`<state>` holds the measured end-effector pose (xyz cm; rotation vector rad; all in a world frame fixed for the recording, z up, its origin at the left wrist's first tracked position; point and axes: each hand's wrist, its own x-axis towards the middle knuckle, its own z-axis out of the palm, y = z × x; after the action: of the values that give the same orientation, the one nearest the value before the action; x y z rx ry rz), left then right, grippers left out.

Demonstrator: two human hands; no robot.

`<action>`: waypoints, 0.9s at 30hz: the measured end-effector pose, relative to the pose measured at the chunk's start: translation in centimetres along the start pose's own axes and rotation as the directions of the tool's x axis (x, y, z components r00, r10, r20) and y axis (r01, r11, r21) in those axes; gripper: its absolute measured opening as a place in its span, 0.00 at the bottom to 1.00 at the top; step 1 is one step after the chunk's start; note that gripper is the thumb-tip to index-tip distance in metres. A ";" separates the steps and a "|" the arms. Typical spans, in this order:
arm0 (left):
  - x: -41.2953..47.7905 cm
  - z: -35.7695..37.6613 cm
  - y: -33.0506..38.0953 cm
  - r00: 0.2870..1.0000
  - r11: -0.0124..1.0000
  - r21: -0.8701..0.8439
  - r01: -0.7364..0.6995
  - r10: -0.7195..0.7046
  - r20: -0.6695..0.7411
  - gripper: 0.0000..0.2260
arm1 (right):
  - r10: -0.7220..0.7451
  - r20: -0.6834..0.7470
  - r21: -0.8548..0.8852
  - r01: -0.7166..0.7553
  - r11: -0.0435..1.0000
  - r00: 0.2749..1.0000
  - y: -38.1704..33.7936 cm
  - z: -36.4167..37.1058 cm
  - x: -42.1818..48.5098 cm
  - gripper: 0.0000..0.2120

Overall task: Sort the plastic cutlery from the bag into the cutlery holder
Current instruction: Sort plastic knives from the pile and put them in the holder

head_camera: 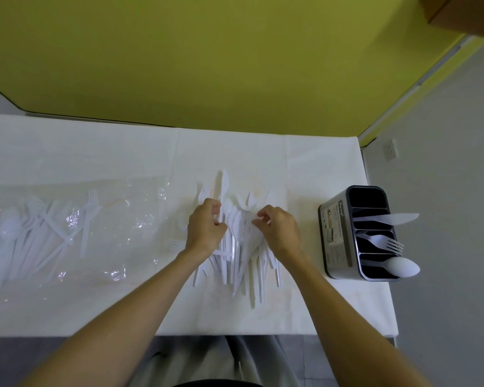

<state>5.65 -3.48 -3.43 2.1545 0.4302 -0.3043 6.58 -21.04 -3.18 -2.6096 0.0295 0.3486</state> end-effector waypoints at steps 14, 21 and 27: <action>-1.5 -1.1 1.0 0.993 0.978 -0.206 0.038 -0.061 -0.106 0.15 | 0.430 0.189 0.149 -0.459 0.876 0.883 1.5 0.8 -4.8 0.22; -2.5 -1.0 2.2 0.990 0.985 -0.170 -0.012 -0.012 -0.140 0.09 | 0.448 0.186 0.175 -0.478 0.861 0.874 1.8 0.2 -3.6 0.16; -3.8 0.1 2.7 0.992 0.985 -0.167 0.051 -0.069 -0.103 0.06 | 0.456 0.150 0.260 -0.480 0.838 0.877 4.5 -1.7 -3.9 0.05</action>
<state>3.27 -5.75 -0.07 2.0055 0.5634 -0.1791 2.81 -25.92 -2.93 -2.2633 0.6556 0.5753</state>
